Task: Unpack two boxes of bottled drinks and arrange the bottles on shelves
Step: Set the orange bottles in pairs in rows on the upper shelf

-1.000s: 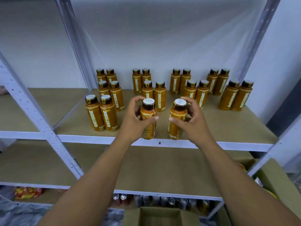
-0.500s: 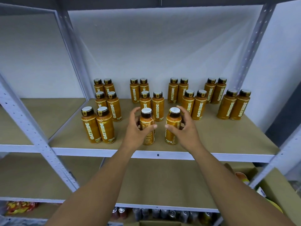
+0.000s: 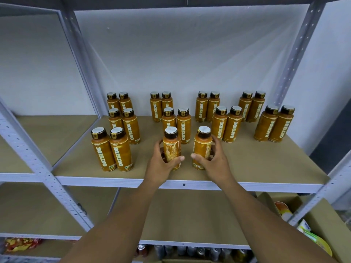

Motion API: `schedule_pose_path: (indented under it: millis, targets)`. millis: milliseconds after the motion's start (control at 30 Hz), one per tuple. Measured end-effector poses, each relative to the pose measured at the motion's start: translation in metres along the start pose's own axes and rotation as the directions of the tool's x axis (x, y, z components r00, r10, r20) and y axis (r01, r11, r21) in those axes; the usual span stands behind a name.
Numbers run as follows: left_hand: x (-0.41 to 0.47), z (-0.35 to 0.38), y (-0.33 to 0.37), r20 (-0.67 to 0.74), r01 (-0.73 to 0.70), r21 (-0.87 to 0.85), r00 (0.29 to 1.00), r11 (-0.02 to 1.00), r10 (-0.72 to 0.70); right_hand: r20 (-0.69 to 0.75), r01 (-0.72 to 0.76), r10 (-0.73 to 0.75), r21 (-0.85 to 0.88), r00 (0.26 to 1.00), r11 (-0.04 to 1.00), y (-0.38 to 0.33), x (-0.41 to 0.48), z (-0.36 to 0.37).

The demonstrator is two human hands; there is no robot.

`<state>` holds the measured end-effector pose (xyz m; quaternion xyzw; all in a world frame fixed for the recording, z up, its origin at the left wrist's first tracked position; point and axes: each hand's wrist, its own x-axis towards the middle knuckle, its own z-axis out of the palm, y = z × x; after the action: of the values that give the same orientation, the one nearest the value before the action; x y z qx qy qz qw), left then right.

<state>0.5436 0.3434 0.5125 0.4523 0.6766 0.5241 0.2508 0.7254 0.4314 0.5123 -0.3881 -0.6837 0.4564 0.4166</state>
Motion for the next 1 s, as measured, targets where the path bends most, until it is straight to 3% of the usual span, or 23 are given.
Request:
schedule_pose_path:
  millis: [300,800,1000]
  targets:
    - [0.002,-0.003,-0.011,0.027,0.007,0.036,1.000,0.999,-0.008,0.044,-0.095,0.094,0.015,0.995,0.995,0.007,0.003,-0.004]
    - [0.002,0.000,-0.009,-0.035,0.009,0.050,0.999,0.999,-0.008,-0.038,-0.053,0.049,-0.105,0.998,0.993,0.000,-0.001,0.001]
    - [0.001,0.000,-0.007,-0.033,0.005,0.021,0.999,1.000,-0.004,-0.024,-0.053,0.052,-0.038,0.998,0.998,0.001,-0.002,0.000]
